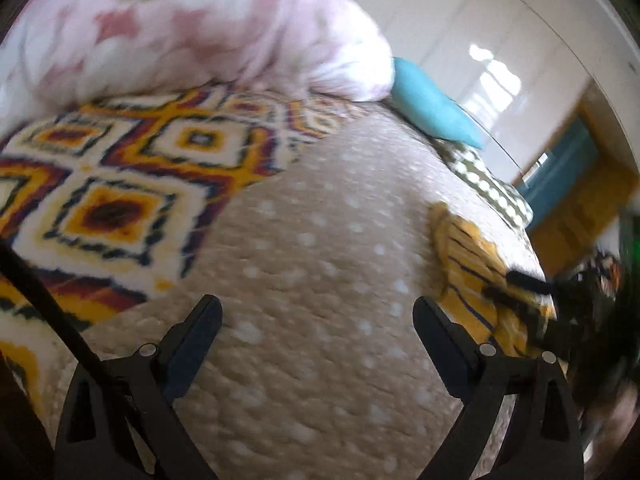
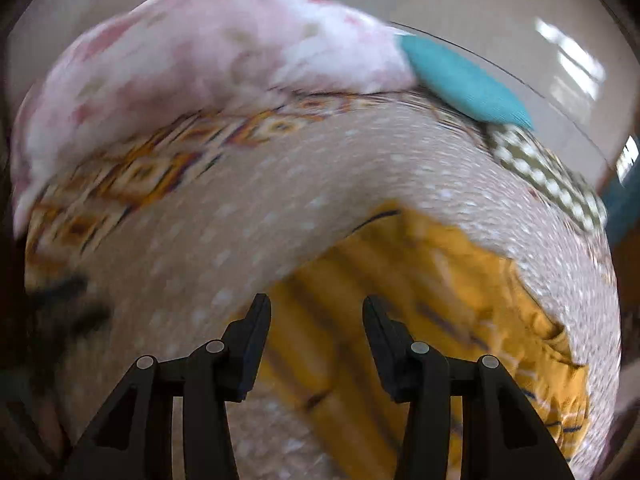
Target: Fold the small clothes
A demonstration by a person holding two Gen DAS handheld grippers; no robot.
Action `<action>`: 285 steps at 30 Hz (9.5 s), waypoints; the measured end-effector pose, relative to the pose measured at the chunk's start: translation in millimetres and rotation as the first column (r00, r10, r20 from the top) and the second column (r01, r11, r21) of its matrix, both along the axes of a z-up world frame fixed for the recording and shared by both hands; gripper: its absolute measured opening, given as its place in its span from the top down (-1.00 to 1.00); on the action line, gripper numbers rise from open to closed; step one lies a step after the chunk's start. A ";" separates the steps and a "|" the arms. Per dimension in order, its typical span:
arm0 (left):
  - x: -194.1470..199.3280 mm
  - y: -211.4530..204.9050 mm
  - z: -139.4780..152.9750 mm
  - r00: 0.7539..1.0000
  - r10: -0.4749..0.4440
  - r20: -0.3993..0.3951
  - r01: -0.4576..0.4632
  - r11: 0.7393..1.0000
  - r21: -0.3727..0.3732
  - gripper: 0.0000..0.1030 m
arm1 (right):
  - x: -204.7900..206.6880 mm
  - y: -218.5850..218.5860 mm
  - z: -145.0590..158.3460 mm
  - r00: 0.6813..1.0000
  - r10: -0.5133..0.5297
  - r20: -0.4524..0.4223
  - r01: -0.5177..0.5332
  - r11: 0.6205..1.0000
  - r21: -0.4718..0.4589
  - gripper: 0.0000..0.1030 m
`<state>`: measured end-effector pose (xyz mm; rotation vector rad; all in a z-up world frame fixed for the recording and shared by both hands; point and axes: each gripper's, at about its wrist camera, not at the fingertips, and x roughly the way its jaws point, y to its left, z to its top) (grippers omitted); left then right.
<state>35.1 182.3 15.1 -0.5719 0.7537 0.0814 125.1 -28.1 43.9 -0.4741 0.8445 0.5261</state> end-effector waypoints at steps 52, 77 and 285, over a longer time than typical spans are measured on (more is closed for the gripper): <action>14.0 -71.4 -14.2 0.996 -0.055 -0.072 0.081 0.902 0.423 -0.93 | -92.8 -305.1 -10.9 0.750 -0.661 -0.012 0.633 0.713 0.302 -0.43; 11.1 -73.4 -12.7 0.997 -0.046 -0.063 0.069 0.893 0.445 -0.93 | -45.7 -389.1 -10.7 0.646 -0.745 -0.164 0.718 0.521 0.461 0.09; 104.3 -256.9 31.3 0.696 -0.715 -0.065 0.715 0.698 -0.023 -0.99 | -86.7 -467.2 -53.4 0.630 -0.596 -0.498 0.721 0.210 0.661 -0.35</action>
